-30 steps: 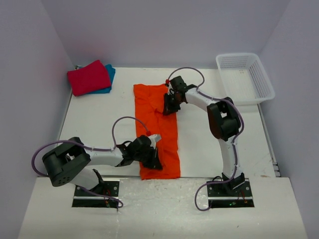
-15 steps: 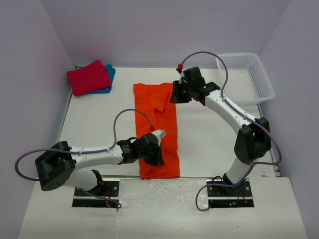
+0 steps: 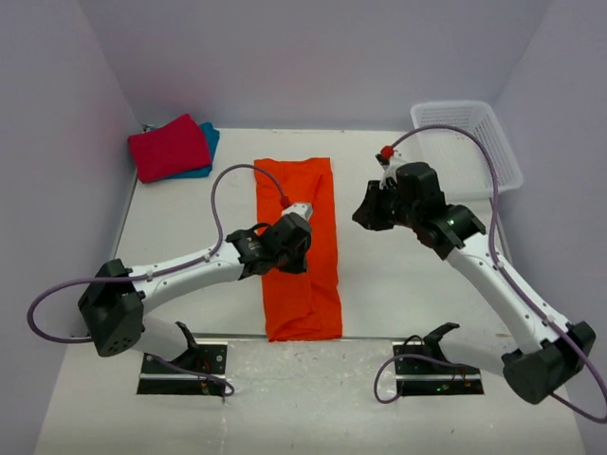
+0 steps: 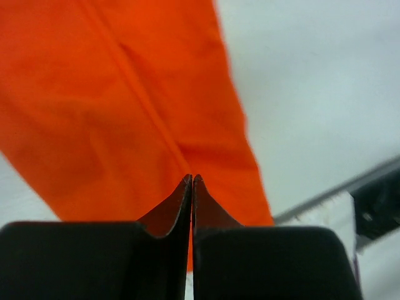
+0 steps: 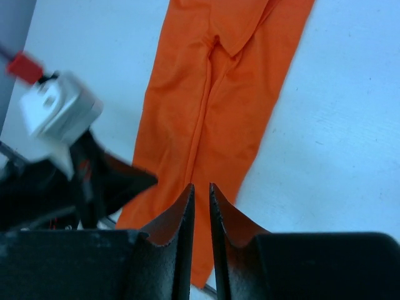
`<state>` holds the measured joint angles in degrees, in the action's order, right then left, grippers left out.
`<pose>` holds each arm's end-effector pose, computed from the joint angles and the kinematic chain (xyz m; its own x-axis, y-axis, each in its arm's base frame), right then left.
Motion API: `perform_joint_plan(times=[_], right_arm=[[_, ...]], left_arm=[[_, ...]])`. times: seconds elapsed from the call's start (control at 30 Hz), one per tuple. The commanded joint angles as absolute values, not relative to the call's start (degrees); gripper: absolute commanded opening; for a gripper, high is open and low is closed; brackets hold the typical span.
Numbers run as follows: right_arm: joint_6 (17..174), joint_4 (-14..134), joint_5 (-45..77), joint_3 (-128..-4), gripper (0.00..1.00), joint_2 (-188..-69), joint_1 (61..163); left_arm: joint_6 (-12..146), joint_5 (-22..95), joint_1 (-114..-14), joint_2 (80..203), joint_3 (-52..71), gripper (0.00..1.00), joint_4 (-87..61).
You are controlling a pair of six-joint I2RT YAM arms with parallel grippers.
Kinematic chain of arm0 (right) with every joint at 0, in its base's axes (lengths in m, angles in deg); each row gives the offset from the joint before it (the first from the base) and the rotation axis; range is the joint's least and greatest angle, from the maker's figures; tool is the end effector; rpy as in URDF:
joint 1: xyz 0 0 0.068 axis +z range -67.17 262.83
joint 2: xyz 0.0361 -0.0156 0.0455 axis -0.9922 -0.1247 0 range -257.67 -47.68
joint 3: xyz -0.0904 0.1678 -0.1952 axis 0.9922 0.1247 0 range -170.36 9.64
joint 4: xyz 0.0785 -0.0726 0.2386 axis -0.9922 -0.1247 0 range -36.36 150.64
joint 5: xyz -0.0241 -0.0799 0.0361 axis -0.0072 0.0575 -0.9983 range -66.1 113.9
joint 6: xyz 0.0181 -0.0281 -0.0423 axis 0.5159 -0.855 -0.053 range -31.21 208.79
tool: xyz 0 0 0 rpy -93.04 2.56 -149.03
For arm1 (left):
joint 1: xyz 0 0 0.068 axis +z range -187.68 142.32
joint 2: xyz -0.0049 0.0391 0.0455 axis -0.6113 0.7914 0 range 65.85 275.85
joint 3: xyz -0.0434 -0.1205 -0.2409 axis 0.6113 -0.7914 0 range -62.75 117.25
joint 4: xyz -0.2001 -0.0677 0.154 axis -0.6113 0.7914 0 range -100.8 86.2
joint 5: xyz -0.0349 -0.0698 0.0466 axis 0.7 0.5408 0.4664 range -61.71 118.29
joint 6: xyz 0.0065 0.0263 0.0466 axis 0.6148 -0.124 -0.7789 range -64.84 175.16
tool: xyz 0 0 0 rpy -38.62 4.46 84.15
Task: Fold and stack the t-shirts
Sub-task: Grab the bottom of the folded rectangular tshirt with both arms
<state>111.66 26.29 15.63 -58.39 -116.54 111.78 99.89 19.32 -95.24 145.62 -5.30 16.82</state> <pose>0.2249 0.1304 0.3532 -0.6908 0.0576 -0.7208 -0.3401 0.8538 0.3941 0.1617 -0.2441 0.2522 -0.8404 0.0265 -0.5413 0.2652 0.8911 -0.3682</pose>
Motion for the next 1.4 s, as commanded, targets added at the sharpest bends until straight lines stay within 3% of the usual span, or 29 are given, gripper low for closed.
perform_joint_plan(times=[0.0, 0.1, 0.43, 0.93, 1.37], right_arm=[[112.95, 22.07, 16.95, -55.76, 0.16, -107.99, 113.42], [113.39, 19.35, 17.40, -51.29, 0.08, -99.56, 114.82], [116.11, 16.96, 18.18, -40.36, 0.04, -89.86, 118.06], [119.11, 17.66, 19.94, -43.27, 0.03, -98.37, 122.65], [119.99, 27.93, 20.30, -45.02, 0.03, -117.10, 125.37]], left_arm=[[93.68, 16.95, -87.97, 149.86, -4.13, 0.00, 18.57], [89.72, 21.86, -82.00, 154.94, -2.55, 0.00, 14.62], [86.80, 32.59, -75.92, 162.70, -1.23, 0.00, 6.43], [85.84, 37.52, -69.59, 174.55, -1.41, 0.00, 1.33], [79.77, 42.00, -65.55, 188.45, 17.92, 0.00, 7.13]])
